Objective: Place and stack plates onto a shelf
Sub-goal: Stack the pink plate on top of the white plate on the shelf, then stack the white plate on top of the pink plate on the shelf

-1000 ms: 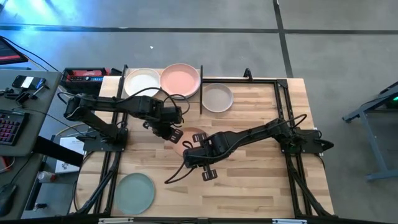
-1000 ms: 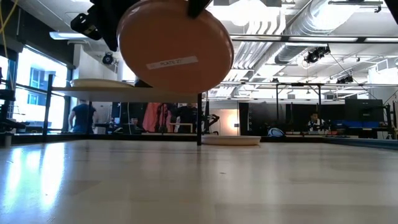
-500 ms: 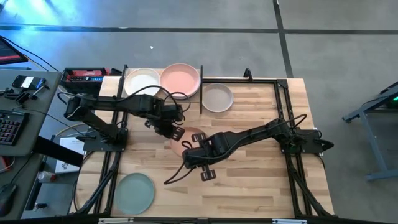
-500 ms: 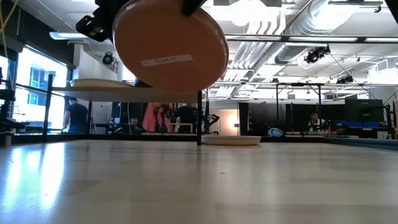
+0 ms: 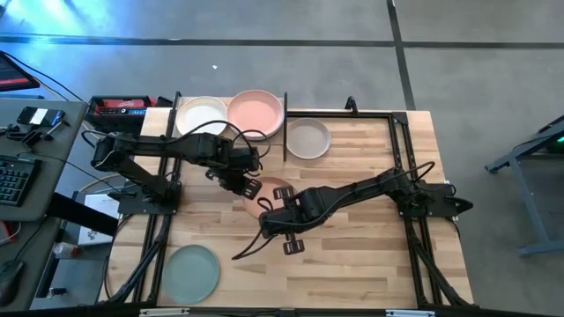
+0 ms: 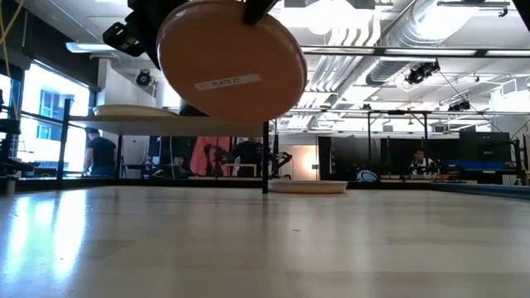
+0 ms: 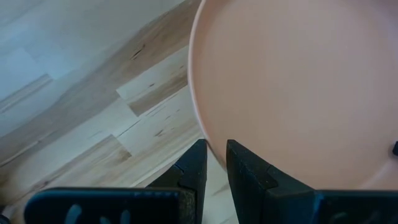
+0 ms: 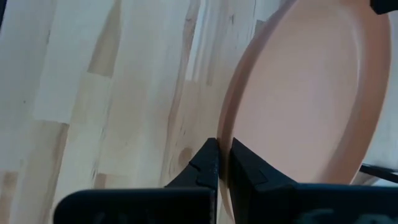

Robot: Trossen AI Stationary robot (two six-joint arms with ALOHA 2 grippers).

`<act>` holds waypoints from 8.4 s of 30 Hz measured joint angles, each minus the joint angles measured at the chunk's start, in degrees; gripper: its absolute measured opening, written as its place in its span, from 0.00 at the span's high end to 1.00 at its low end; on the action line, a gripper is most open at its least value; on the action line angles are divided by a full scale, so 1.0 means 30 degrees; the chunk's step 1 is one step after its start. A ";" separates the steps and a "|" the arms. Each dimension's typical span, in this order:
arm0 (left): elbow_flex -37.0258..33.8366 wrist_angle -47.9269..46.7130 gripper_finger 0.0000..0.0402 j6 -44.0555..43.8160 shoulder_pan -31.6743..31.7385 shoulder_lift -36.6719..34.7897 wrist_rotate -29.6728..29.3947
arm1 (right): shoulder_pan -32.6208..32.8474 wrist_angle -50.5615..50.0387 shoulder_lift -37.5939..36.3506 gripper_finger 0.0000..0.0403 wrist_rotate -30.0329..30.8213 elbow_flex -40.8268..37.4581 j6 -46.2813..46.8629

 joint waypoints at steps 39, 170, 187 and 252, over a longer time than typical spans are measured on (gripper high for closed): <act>-0.0007 -0.0569 0.88 0.0991 0.0506 -0.0005 0.0067 | 0.0670 0.0968 -0.0060 1.00 0.4364 -0.0007 -0.2483; 0.0000 -0.4895 1.00 0.7295 2.0691 -0.8145 -0.4752 | -0.9391 0.0512 -1.2660 0.62 0.1576 -1.3855 -0.3024; 0.0000 -0.4917 1.00 0.7016 2.2617 -0.6894 -0.6487 | -0.9391 0.1352 -1.2643 0.62 0.1508 -1.3908 -0.3448; 0.0000 -0.5973 0.89 1.0873 2.1341 -0.4798 -0.1919 | -0.9369 0.1846 -1.2633 0.62 0.1420 -1.3901 -0.1948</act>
